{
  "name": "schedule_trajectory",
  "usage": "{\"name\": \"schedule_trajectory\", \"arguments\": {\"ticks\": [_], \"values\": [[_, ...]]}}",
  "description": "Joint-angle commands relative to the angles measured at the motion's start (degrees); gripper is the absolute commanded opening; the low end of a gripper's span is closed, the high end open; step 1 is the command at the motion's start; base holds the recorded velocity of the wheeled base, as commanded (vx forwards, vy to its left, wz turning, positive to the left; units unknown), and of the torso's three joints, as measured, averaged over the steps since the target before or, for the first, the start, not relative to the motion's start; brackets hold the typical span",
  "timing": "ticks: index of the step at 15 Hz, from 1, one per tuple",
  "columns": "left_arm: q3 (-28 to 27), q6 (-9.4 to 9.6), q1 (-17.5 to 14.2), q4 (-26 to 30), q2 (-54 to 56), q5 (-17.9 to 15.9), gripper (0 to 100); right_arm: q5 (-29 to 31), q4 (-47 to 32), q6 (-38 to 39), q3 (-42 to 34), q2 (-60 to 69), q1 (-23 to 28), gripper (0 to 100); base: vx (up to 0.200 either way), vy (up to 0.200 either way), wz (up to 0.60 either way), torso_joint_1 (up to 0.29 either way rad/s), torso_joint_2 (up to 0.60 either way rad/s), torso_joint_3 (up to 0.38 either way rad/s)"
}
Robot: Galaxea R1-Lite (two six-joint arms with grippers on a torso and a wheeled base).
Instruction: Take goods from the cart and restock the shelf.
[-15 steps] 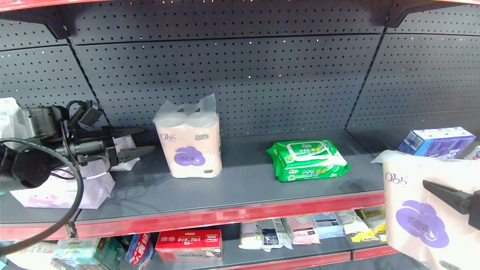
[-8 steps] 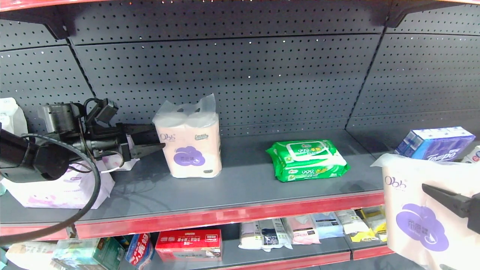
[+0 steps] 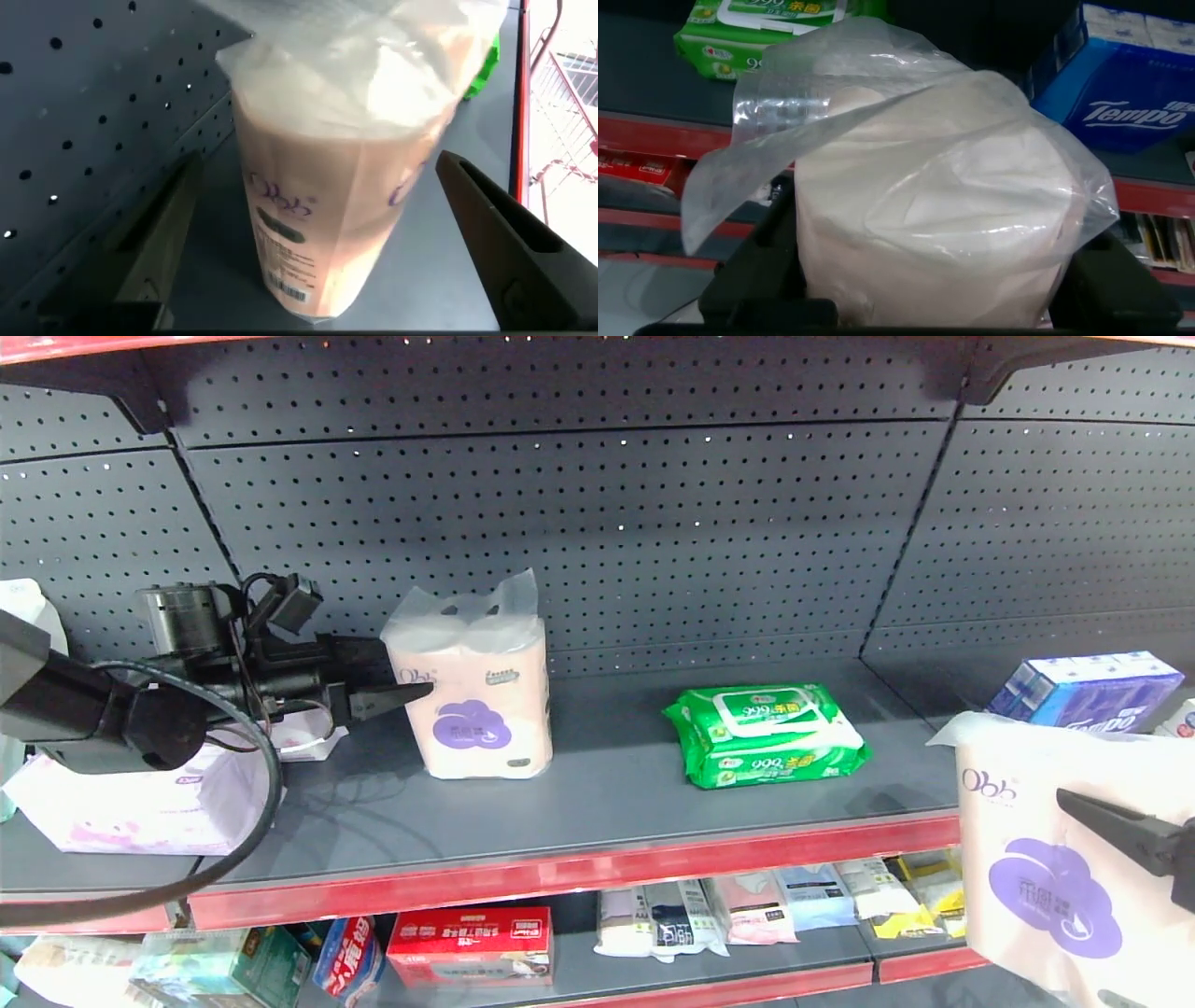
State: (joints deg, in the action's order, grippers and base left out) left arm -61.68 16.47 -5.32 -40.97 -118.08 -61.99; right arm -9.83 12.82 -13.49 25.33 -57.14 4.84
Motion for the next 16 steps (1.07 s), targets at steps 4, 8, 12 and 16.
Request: {"name": "schedule_trajectory", "arguments": {"ticks": [4, 8, 12, 16], "values": [[-0.89, -0.03, 0.83, 0.1, -1.01, 0.03, 100, -0.02, -0.08, -0.48, 0.24, 2.03, -0.01, 0, 0.0, 0.0, 0.0, 0.0, 0.0, 0.0], [-1.33, -0.03, 1.62, -0.07, -1.89, 0.11, 100, -0.02, -0.26, -1.18, -0.37, 3.96, -0.01, 0, 0.0, 0.0, 0.0, 0.0, 0.0, 0.0], [-2.48, -0.03, 1.8, -0.07, -2.95, 0.03, 100, 0.16, -0.26, -1.18, -0.46, 4.4, -0.01, 0, 0.0, 0.0, 0.0, 0.0, 0.0, 0.0], [-3.71, 0.05, 3.12, -0.07, -4.53, 0.73, 100, 0.16, -0.26, -1.27, -0.55, 4.67, -0.01, 0, 0.0, 0.0, 0.0, 0.0, 0.0, 0.0]]}}
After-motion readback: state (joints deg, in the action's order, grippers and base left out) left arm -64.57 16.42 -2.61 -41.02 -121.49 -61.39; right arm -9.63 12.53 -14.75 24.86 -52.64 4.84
